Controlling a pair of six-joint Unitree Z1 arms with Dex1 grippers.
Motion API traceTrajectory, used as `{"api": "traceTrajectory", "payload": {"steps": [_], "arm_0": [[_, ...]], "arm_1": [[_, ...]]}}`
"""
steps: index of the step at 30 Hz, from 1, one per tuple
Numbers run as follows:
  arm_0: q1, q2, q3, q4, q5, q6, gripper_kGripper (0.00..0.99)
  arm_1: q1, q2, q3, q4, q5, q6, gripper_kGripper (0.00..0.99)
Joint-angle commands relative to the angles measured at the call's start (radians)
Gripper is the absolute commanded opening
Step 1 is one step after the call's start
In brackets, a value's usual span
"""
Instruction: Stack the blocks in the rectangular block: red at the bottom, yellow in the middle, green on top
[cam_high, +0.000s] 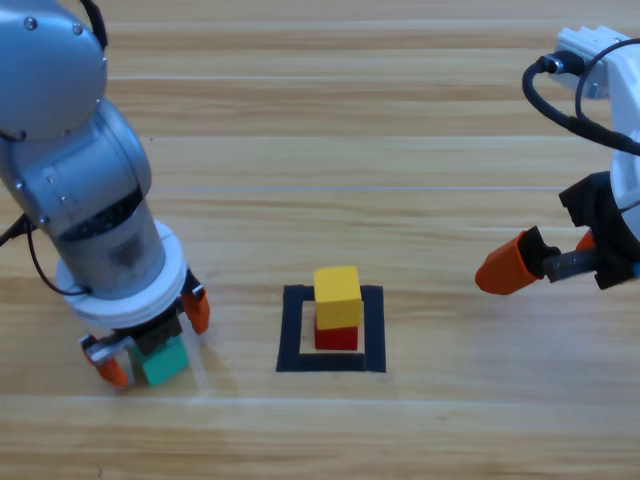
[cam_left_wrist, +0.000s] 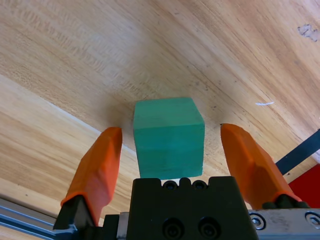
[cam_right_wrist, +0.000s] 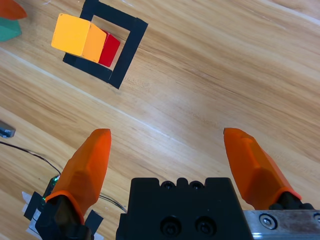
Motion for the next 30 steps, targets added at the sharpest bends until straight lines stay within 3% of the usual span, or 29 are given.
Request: {"api": "traceTrajectory", "payload": {"steps": [1,6,14,20,25,30], "arm_0": [[0.019,0.015,0.023,-0.016,-0.013,0.027,0.788],[0.019,0.028,0.022,-0.027,-0.019,0.05,0.701],[0.051,0.02,0.005,0.015,-0.027,0.159,0.313],[0.094,0.06,-0.153,0.153,-0.032,0.414,0.083],[0.094,0.121,-0.469,0.394,-0.015,0.65,0.037],[0.094,0.069,-0.521,0.426,-0.029,0.799,0.0]], "arm_1": [[-0.018,0.027,-0.004,-0.014,0.008,-0.012,0.99],[-0.018,0.029,-0.004,-0.014,0.011,-0.016,0.99],[-0.018,0.035,-0.007,-0.014,0.011,-0.016,0.99],[-0.018,0.039,-0.007,-0.014,0.01,-0.016,0.99],[-0.018,0.039,-0.007,-0.014,0.01,-0.016,0.99],[-0.018,0.039,-0.007,-0.014,0.007,-0.016,0.99]]}}
